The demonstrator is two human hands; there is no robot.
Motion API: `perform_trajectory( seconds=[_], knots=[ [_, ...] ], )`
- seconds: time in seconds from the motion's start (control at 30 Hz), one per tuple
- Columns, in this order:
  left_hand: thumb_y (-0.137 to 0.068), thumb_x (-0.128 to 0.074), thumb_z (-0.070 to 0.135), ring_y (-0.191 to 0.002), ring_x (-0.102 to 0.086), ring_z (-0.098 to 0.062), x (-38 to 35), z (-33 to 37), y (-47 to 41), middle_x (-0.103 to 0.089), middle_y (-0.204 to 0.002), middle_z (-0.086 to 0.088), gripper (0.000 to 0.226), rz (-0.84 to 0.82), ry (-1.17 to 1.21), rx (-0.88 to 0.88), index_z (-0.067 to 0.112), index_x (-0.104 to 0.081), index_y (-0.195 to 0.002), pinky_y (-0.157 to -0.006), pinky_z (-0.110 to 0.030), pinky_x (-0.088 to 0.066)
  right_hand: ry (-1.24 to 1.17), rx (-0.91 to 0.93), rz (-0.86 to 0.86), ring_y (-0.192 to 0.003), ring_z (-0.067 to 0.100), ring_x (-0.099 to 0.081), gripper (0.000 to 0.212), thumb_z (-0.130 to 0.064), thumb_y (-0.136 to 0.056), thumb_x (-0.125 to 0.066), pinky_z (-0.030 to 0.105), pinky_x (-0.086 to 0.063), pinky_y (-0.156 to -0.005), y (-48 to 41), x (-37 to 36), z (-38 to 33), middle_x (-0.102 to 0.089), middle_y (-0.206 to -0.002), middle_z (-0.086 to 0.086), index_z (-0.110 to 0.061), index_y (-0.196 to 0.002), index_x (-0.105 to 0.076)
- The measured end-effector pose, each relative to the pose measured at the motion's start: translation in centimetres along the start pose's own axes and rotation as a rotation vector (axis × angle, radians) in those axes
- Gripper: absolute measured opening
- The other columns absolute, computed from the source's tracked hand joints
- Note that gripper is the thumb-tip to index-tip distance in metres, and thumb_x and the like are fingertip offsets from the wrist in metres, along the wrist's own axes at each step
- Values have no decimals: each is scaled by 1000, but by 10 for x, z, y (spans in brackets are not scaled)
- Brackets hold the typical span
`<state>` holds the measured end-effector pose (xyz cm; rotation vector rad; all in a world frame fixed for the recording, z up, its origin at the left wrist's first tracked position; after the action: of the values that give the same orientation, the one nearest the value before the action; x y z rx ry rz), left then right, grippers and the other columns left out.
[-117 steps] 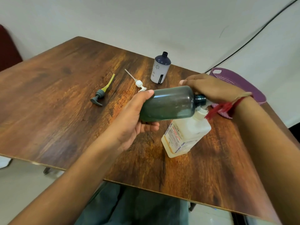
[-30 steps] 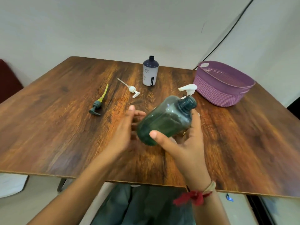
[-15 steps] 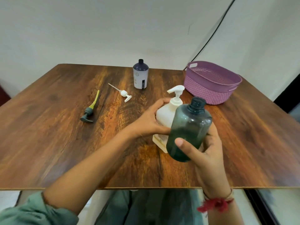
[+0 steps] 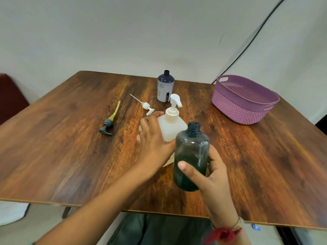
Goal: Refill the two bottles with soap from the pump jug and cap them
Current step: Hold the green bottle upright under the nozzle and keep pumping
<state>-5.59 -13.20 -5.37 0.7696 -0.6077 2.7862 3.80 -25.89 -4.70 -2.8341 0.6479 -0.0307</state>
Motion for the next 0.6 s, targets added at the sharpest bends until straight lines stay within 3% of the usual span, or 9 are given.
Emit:
perform_trajectory(
  seconds=[0.13,0.23,0.33,0.4,0.47,0.53,0.6],
  knots=[
    [-63,-60,61,-117,-30,-17,11,-1,2,-21,-111,9,85,-117,-98,-7,31,-25,-135,-100,-37,-27,31,-16,-26,-97,14,-67,64,-40,-59,-77,23,-54,-76,-4,-12,3,-70,-105,-1,-18,-116,-60],
    [-67,-74,44,-124,-31,-19,25,-5,-6,-23,-117,9,89,-370,-89,26,39,-21,-137,-106,-39,-33,13,-12,-30,-98,13,-67,63,-40,-59,-77,23,-55,-75,-6,-14,1,-70,-106,-2,-21,-117,-61],
    [-73,-71,26,-127,-33,-21,54,-6,-22,-28,-128,3,75,-598,-149,40,43,-31,-134,-105,-45,-38,7,-19,1,-94,15,-67,53,-46,-58,-75,25,-55,-72,-7,-11,-1,-70,-101,-1,-29,-107,-65],
    [-78,-66,25,-123,-41,-19,78,10,-43,-37,-129,-1,55,-553,-121,-21,41,-44,-126,-102,-45,-42,-5,-21,12,-90,17,-67,46,-47,-59,-73,27,-55,-70,-7,-10,-4,-69,-97,1,-32,-101,-66],
    [-81,-64,31,-115,-49,-14,95,35,-73,-48,-125,1,41,-400,-63,-113,36,-50,-119,-99,-40,-45,-13,-17,17,-89,19,-67,45,-46,-61,-72,29,-56,-70,-9,-10,-4,-69,-96,3,-29,-102,-66],
    [-86,-60,39,-112,-50,-12,94,65,-96,-52,-121,3,36,-291,-76,-207,31,-51,-119,-93,-31,-45,-1,-12,24,-92,22,-67,49,-46,-62,-72,34,-57,-75,-10,-12,-4,-69,-98,5,-24,-105,-65],
    [-89,-53,47,-110,-50,-13,73,91,-107,-53,-121,3,36,-329,-185,-294,28,-52,-120,-86,-26,-44,8,-14,25,-95,22,-67,50,-46,-62,-72,38,-57,-79,-11,-13,-2,-69,-101,5,-24,-106,-66]
  ],
)
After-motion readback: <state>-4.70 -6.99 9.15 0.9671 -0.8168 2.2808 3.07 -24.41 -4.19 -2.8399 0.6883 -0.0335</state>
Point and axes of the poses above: each hand's wrist, its own y-axis away from the middle knuckle, its own x-axis out of the back of the hand, z = x × y, the point moved 5 cm from there along -y, towards the middle knuckle
